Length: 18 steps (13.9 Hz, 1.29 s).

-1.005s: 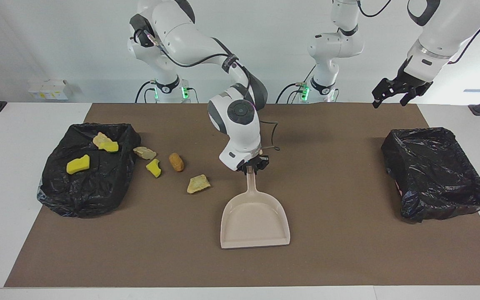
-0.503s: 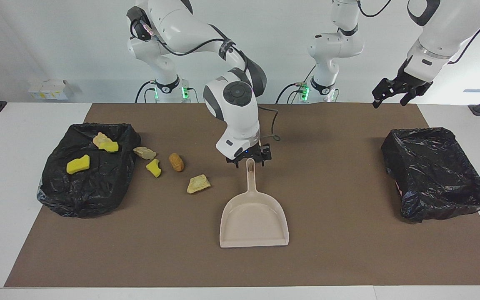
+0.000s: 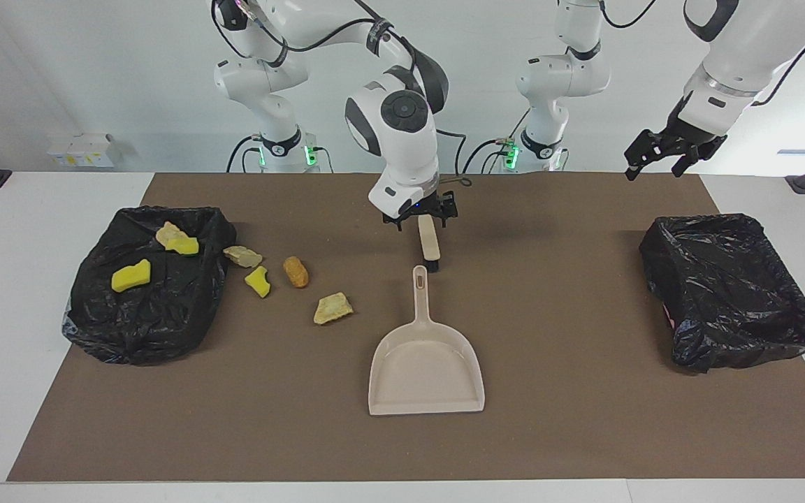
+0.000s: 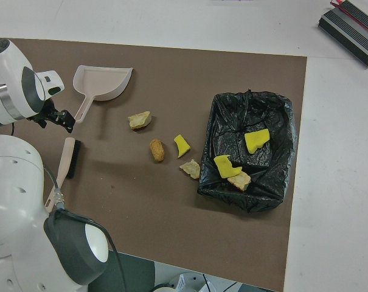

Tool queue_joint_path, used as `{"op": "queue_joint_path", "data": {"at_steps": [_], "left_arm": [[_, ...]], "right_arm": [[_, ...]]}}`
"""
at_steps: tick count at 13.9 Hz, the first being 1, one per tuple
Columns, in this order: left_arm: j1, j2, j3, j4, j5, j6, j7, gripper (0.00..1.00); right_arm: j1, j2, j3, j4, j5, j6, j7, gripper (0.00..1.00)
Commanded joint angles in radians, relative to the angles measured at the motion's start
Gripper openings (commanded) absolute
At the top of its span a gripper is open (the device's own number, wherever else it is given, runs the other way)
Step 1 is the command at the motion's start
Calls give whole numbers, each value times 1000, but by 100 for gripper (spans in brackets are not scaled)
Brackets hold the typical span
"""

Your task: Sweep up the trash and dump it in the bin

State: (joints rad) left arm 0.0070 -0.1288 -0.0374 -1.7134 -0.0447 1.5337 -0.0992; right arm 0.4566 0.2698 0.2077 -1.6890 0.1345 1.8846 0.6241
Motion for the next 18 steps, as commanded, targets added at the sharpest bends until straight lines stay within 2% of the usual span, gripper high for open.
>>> {"op": "queue_joint_path", "data": {"at_steps": [1,2,4,6,9,12,14,16,18], "left_arm": [[-4,-8,-13,2,19,5,-8,100],[-8,-6,-18,1,14,16,-23,100],[-37,17,-36,-8,11,125,-101,100],[-100,63,-36,-3,11,201,-178,100],[-191,124,-36,1,9,311,-206,100],[-281,181,-38,0,5,416,-365,100],[-358,239,-38,-3,3,495,-453,100],[-407,305,-38,1,5,597,-491,100],[-467,382,-36,8,16,693,-533,100]], "right_arm": [[25,-95,-1,-141,45,25,69,100],[39,-124,-1,-191,63,33,87,100],[68,-182,-1,-280,71,38,89,100],[106,-233,-1,-371,76,97,86,100],[174,-242,-1,-455,102,198,69,100],[223,-241,-1,-549,102,315,46,100],[231,-242,-1,-570,102,320,48,87],[243,-242,-1,-595,102,324,55,82],[243,-242,-1,-594,102,321,62,70]]}}
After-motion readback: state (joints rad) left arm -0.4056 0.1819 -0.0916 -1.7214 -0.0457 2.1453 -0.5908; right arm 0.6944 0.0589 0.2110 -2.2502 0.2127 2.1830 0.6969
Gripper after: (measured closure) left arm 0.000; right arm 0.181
